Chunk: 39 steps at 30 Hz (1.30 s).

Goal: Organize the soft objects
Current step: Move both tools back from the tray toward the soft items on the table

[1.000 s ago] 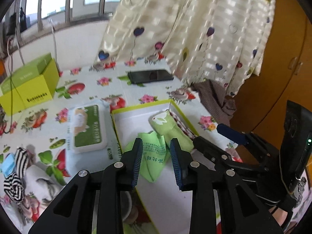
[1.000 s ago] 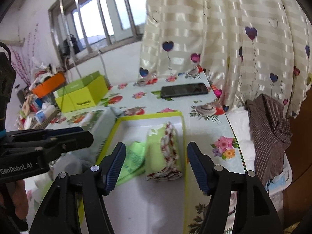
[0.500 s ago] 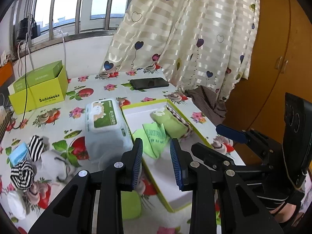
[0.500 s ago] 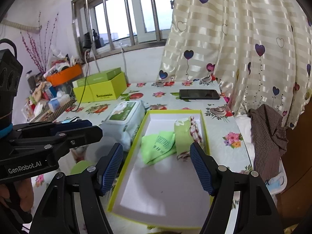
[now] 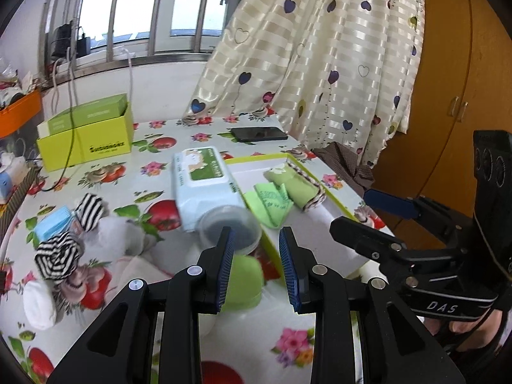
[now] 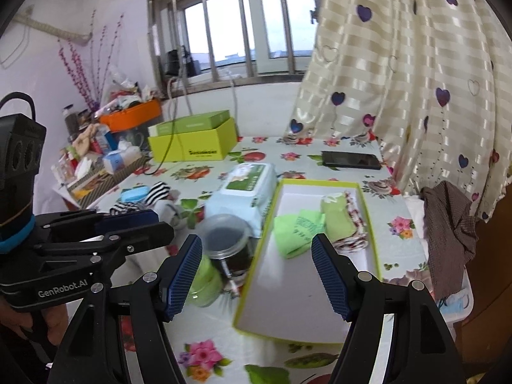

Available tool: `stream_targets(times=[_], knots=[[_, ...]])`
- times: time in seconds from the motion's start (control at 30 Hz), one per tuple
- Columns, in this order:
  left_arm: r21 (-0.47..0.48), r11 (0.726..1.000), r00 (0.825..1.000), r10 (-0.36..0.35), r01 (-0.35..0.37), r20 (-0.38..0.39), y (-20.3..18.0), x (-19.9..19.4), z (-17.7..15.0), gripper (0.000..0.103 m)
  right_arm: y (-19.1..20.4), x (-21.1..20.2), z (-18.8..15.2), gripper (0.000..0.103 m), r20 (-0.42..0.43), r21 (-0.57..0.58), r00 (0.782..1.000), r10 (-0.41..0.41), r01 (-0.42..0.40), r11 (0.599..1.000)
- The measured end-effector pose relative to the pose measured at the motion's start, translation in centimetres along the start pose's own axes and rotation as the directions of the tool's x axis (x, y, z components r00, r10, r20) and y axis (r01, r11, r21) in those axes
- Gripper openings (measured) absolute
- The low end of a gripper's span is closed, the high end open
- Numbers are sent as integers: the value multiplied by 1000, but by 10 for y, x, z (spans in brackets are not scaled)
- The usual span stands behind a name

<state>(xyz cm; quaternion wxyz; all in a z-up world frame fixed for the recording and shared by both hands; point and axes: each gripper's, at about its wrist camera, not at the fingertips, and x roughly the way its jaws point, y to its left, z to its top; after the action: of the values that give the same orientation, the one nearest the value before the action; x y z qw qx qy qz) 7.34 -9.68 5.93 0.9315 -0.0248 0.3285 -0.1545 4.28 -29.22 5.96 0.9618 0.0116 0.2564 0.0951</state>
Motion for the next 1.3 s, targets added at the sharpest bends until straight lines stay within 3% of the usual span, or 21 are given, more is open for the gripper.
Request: stream_targets(times=[0.7, 1.3], knots=[[-58, 997, 998, 55, -52, 36, 45, -41, -36, 31, 75, 4, -8, 71, -57, -148, 993, 105, -113, 983], [-134, 982, 990, 136, -130, 34, 93, -58, -56, 30, 103, 18, -10, 71, -98, -195, 983, 158, -174, 965]])
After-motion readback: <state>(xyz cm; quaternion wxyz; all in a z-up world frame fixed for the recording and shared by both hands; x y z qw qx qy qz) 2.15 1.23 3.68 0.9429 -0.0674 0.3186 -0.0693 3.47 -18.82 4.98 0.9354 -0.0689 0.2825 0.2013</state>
